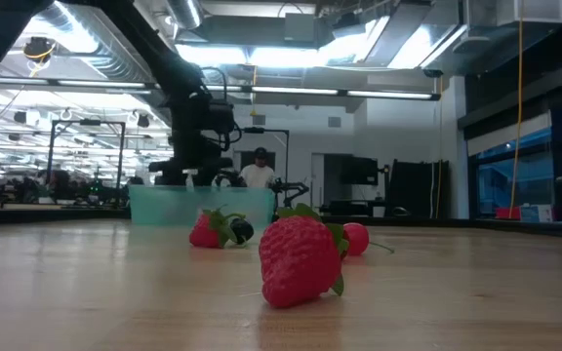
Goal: Pick and placing Produce into tupperware
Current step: Put the red cherry into the blue bin
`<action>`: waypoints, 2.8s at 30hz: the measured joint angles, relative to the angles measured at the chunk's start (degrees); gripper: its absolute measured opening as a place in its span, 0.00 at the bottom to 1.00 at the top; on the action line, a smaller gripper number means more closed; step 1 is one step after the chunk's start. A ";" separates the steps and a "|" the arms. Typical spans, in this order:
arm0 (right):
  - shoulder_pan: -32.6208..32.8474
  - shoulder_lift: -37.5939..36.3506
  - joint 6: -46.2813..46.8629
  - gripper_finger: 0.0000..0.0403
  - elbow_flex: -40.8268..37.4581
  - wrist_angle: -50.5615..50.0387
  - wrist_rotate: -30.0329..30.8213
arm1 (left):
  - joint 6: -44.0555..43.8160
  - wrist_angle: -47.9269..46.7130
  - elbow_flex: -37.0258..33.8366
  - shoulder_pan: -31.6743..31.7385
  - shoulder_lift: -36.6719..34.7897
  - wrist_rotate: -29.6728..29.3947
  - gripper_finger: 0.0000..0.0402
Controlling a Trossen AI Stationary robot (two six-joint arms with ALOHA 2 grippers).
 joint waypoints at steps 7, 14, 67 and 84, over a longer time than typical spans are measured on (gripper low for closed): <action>0.02 0.00 1.29 0.34 0.00 -0.15 0.00 | 2.11 -0.11 0.04 -1.01 -6.18 7.02 0.54; 0.02 0.00 1.73 0.34 0.00 -1.86 0.00 | 3.24 -3.93 0.07 -2.02 -16.60 14.19 0.54; 16.87 -9.66 5.82 0.34 -86.69 76.57 -0.07 | 3.41 -18.45 -5.60 -45.95 -33.95 -2.53 0.47; 22.11 -3.11 10.15 0.34 -93.44 93.68 0.61 | 3.41 -11.18 -8.26 -45.92 -33.95 -2.51 0.47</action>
